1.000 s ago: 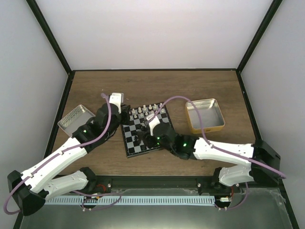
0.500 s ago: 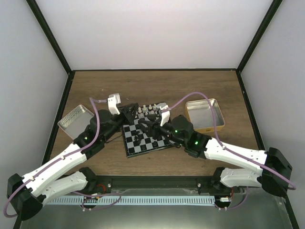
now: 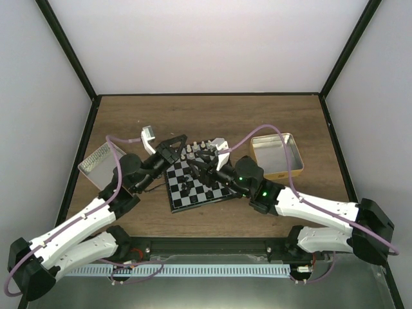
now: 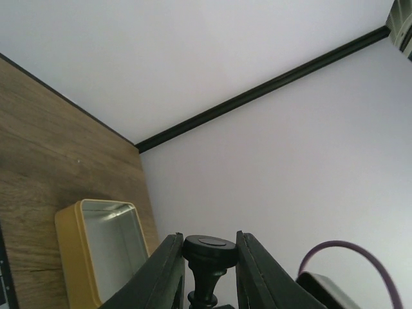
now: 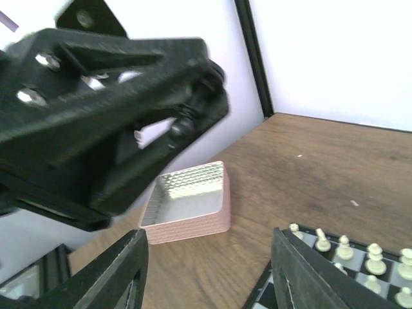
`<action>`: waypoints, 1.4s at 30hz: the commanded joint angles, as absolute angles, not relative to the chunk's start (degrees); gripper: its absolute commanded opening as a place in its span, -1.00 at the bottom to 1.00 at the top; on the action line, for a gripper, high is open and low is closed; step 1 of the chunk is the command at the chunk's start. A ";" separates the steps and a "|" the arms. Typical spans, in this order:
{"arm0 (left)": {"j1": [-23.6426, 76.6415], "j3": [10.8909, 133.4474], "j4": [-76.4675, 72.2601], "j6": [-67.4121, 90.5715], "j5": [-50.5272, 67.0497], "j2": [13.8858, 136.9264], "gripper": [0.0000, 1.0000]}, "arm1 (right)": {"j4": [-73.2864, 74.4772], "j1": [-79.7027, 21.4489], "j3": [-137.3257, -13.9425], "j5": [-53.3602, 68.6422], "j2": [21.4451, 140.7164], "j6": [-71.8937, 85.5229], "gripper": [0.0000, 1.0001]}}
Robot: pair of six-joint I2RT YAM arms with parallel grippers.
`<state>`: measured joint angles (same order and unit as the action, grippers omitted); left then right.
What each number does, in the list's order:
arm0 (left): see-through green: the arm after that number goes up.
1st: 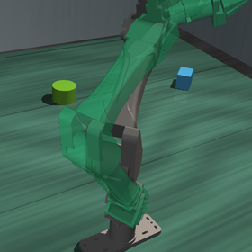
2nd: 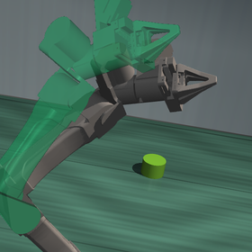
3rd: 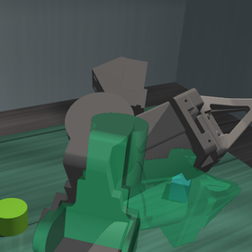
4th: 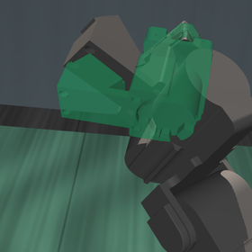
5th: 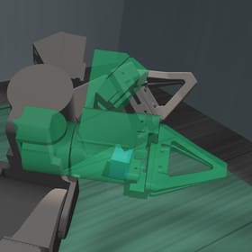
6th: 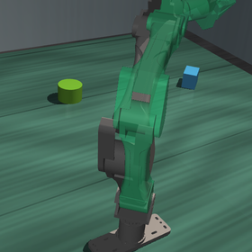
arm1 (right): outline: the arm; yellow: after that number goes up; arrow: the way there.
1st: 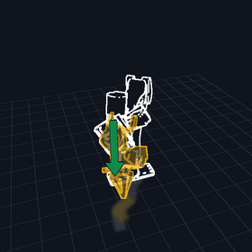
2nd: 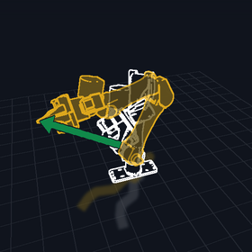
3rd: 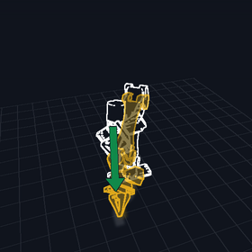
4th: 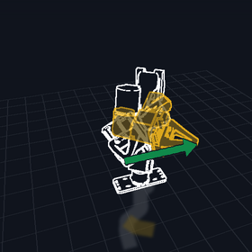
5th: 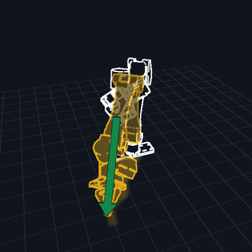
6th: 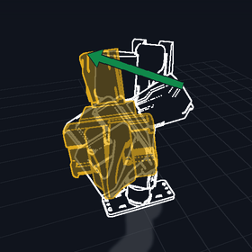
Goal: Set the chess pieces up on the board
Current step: Place the chess piece on the chessboard.
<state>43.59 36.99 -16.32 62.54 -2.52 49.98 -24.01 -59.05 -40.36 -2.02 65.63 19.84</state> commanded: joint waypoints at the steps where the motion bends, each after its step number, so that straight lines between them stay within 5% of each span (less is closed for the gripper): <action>1: 43.39 36.68 -16.87 66.38 -3.78 48.33 -0.53 | -25.39 -58.96 -43.11 -8.25 67.77 12.36 0.05; 42: 43.35 37.01 -13.77 70.84 -1.50 49.39 -0.54 | -32.64 -58.97 -48.94 -7.97 74.39 4.83 -0.39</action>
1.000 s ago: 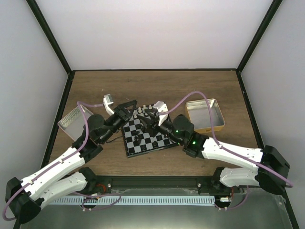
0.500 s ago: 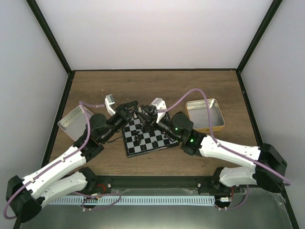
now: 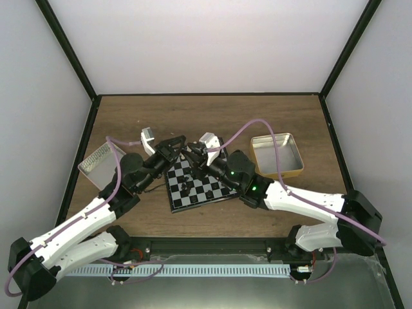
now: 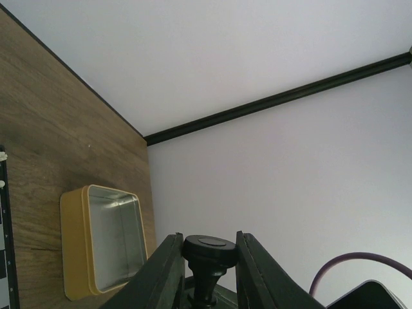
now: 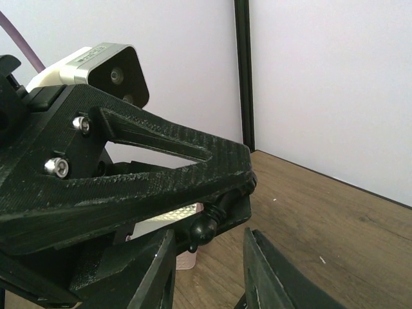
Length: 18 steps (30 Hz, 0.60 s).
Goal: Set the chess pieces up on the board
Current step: Place the chess piece on the chessboard.
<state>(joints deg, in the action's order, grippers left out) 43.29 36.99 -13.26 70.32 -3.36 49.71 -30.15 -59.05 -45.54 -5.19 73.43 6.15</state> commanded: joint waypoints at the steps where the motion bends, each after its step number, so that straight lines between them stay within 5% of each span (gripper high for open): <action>1: 43.39 36.90 -13.97 70.80 -1.50 49.38 -0.54 | -32.77 -58.97 -49.03 -8.16 74.65 4.98 -0.39; 18: 43.41 35.66 -14.51 69.88 -0.67 49.91 -0.52 | -32.96 -58.97 -48.96 -11.06 74.31 5.09 -0.72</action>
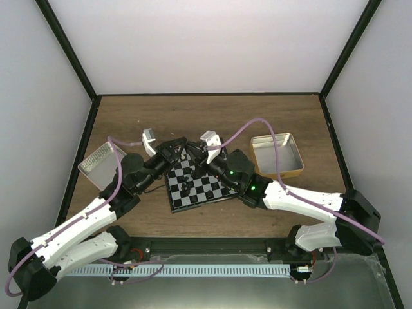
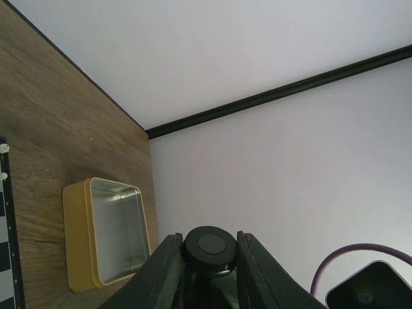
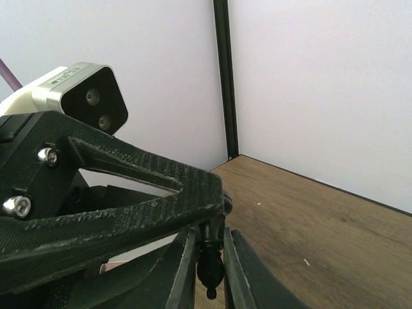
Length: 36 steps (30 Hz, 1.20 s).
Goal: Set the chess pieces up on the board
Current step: Place the chess piece on the chessboard.
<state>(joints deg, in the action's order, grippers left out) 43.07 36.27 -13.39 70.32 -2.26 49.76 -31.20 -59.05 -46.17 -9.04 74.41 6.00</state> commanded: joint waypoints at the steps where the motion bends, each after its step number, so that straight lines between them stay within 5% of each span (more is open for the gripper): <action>1: 43.35 35.64 -14.72 69.87 -0.55 50.00 -0.52 | -32.76 -58.97 -49.10 -11.01 74.40 4.83 -0.69; 5: 43.37 35.77 -15.26 69.87 -0.10 50.13 -0.53 | -31.83 -58.95 -49.74 -10.08 74.88 4.31 -0.69; 9: 43.42 35.93 -14.49 69.62 -0.44 50.10 -0.48 | -31.21 -58.97 -49.68 -9.41 74.62 4.35 -0.94; 15: 42.96 37.13 -9.14 65.98 -2.86 49.55 0.13 | -28.06 -58.89 -47.99 -7.95 71.96 3.80 -0.99; 19: 38.00 38.68 -7.28 63.89 7.41 50.72 0.39 | -25.79 -58.12 -45.67 -4.76 69.46 1.45 -0.99; 29: 34.96 46.01 0.88 53.28 22.74 53.51 0.45 | -20.41 -56.07 -45.30 -0.26 68.11 -3.13 -0.99; 36: 34.20 45.77 2.75 51.62 24.63 53.82 0.00 | -20.40 -56.04 -45.43 0.67 68.06 -2.97 -0.99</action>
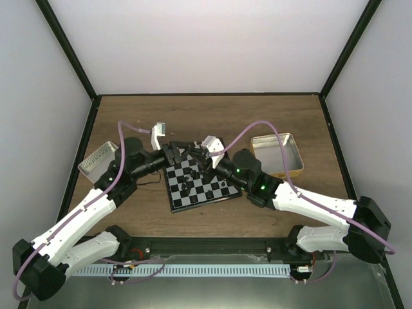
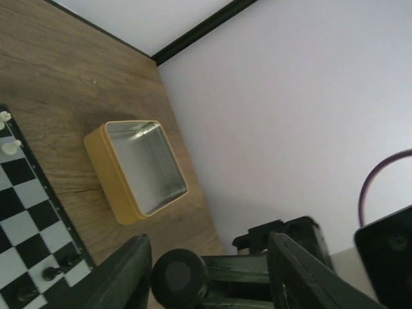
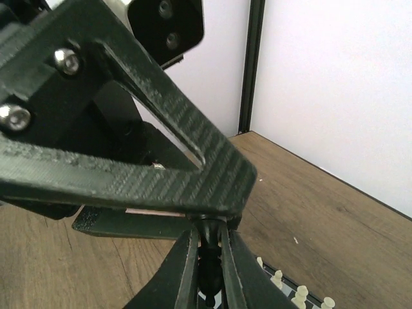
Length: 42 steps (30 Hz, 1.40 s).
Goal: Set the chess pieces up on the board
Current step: Place the chess piece on the chessboard.
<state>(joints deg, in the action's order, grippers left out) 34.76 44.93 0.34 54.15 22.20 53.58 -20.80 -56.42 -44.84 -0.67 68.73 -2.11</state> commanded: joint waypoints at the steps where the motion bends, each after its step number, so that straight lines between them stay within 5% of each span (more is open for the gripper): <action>1: 34.13 45.81 3.05 51.57 24.43 53.87 -0.05 | -20.41 -56.05 -45.44 0.78 68.11 -2.79 -0.99; 9: 33.94 45.55 3.32 51.72 21.43 53.26 -0.78 | -20.84 -56.03 -45.05 0.86 67.81 -1.73 -0.93; 15: 33.93 44.76 0.33 52.77 19.87 51.67 -0.83 | -16.64 -55.82 -47.25 3.05 68.11 6.14 -0.11; 21: 33.93 43.63 -2.02 54.57 20.39 50.63 -0.82 | -25.83 -50.07 -41.25 16.29 61.38 23.22 0.28; 30: 33.98 42.23 -8.83 59.15 22.38 51.15 -0.81 | -34.55 -45.26 -42.20 26.84 64.69 47.63 0.25; 42: 33.94 40.56 -14.29 62.48 23.54 52.44 -0.81 | -36.24 -45.18 -44.99 27.36 67.85 54.15 -0.26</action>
<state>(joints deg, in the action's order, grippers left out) 34.04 41.47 -10.76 61.25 22.41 51.99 -32.75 -45.45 -41.65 26.04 67.46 50.89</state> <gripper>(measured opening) 0.178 0.401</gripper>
